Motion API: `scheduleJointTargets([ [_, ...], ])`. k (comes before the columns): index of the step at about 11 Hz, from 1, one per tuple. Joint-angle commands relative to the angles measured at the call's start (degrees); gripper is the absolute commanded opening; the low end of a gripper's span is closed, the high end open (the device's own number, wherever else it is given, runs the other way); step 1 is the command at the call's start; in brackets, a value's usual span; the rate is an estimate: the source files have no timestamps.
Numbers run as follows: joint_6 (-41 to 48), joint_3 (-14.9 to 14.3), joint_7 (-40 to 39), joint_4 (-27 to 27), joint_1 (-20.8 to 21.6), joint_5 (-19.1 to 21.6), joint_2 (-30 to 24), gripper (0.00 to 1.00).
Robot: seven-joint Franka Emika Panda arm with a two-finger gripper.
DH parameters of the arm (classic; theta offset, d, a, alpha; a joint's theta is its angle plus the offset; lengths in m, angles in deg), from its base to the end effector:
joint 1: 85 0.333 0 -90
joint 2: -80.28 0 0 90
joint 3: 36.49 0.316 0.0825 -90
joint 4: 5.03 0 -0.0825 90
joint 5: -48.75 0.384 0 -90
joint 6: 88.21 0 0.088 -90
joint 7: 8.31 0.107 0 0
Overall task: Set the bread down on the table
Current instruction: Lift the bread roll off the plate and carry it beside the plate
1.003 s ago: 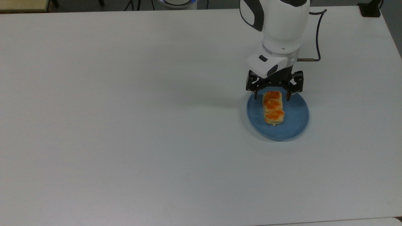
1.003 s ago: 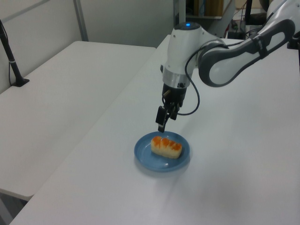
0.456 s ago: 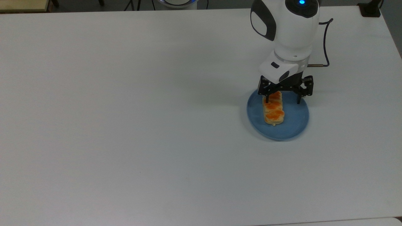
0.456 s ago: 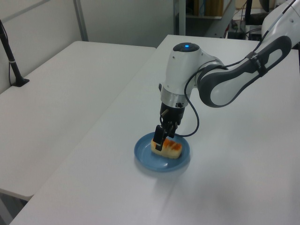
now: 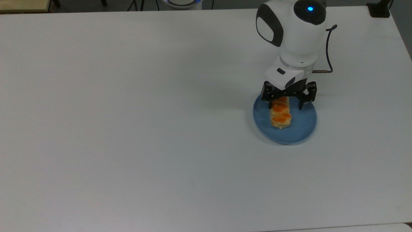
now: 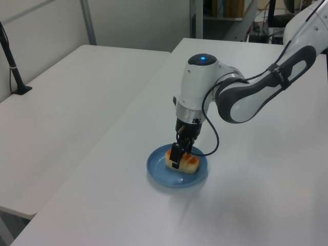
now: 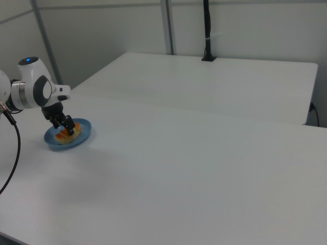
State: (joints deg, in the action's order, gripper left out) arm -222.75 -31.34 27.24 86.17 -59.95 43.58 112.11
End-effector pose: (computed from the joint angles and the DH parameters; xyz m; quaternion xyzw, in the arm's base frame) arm 0.6201 0.3484 0.3318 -0.9944 0.0273 -0.0920 0.0448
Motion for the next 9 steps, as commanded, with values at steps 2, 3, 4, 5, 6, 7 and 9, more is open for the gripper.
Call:
scheduleJointTargets([
  [2,-1.0,-0.1,1.4,1.8,1.1,-1.9,0.1,0.38],
  [3,-0.9,-0.1,1.4,1.7,0.7,-1.9,-0.1,0.30],
  [4,-0.4,-0.1,1.1,1.4,0.2,-2.0,-0.6,0.30],
  [5,-0.3,-0.1,1.0,1.4,-1.2,-2.0,-1.9,0.30],
  [6,-0.3,-0.1,0.8,0.6,-3.3,-2.0,-2.7,0.30],
  [7,-0.1,-0.1,0.3,-1.3,-5.6,-2.2,-2.7,0.30],
  [9,-0.1,-0.1,-3.3,-2.1,-9.6,-5.6,-2.2,0.30],
])
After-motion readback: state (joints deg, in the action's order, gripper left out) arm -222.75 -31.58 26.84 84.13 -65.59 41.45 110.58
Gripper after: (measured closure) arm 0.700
